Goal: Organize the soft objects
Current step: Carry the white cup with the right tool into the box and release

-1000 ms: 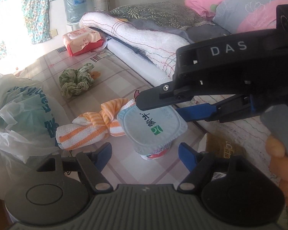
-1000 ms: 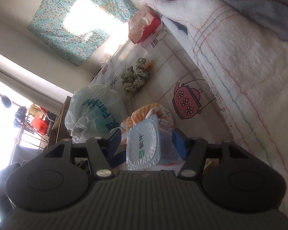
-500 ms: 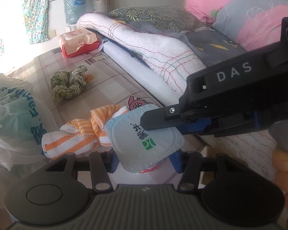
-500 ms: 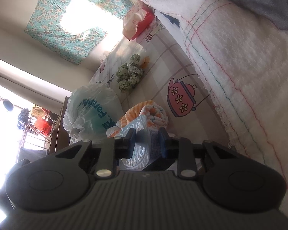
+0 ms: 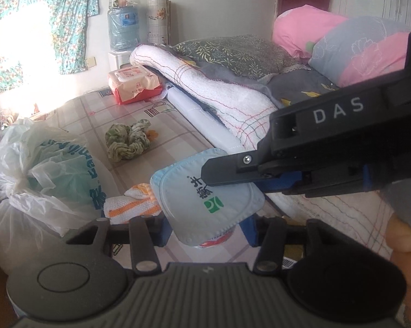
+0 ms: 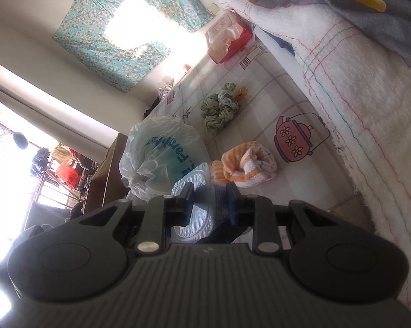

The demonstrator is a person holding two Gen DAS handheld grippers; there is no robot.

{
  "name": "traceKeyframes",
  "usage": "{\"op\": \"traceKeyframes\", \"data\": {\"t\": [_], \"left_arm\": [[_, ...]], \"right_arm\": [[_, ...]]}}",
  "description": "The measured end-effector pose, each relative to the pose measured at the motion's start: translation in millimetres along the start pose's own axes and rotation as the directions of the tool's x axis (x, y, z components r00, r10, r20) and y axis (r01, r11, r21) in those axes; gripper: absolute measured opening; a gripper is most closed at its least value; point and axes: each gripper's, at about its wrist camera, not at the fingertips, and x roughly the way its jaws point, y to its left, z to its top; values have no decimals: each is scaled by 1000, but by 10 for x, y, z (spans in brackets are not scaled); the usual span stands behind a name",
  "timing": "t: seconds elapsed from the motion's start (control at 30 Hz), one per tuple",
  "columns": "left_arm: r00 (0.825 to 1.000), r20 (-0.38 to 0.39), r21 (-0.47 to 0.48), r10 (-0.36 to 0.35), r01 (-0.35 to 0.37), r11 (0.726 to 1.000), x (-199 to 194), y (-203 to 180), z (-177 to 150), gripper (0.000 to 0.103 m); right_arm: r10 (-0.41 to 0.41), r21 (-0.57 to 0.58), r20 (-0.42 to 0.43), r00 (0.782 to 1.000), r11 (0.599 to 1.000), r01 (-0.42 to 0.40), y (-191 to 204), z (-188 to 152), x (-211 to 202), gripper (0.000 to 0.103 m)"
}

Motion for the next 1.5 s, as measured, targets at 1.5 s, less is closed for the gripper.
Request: {"op": "traceKeyframes", "data": {"t": [1.5], "left_arm": [[979,-152,-588,133,-197,784,-1312,2540,-968,58]], "right_arm": [[-92,-472,-561,823,852,-226,2821,-806,2054,44]]}}
